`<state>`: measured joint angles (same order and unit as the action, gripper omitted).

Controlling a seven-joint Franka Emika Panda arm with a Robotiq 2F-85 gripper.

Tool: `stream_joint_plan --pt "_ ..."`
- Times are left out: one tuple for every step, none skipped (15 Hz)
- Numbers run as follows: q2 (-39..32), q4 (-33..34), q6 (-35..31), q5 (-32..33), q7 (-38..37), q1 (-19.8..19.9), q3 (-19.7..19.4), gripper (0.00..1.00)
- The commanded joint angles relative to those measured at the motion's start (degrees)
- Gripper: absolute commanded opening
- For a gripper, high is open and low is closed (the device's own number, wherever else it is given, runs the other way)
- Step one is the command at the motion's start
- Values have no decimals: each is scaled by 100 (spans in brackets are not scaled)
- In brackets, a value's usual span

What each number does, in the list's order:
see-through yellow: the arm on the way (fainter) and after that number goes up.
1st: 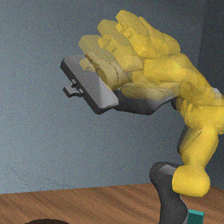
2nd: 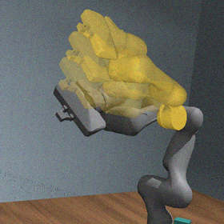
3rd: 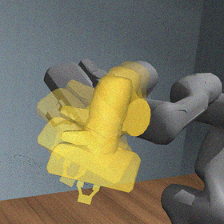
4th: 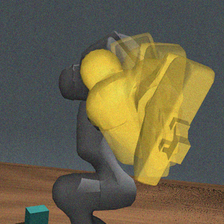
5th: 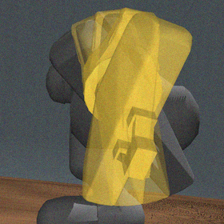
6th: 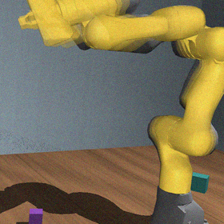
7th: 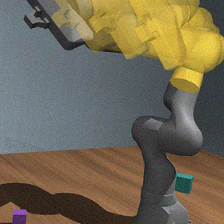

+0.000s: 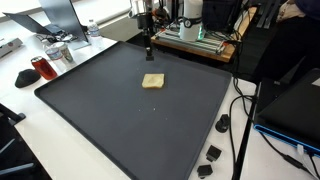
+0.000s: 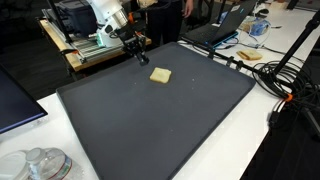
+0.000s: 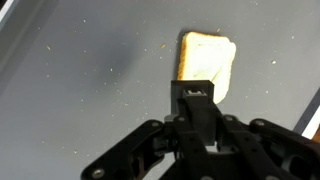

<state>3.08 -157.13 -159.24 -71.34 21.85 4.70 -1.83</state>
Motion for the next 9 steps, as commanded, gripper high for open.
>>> stream_joint_plan --pt "-64 0 8 793 -239 22 55 5" --pt "-72 0 13 1028 -274 25 59 5" --pt "-85 0 -14 1240 -335 21 68 5" --pt "-88 0 -18 1455 -380 14 80 5" --pt "-80 0 -11 1651 -396 11 88 5" --pt "-77 0 -43 1834 -395 2 108 5" --pt "-69 0 -69 1990 -353 -4 127 5" --pt "-65 1 -88 2144 -316 -5 146 5" --pt "-59 -2 -135 2270 -283 -11 172 5"
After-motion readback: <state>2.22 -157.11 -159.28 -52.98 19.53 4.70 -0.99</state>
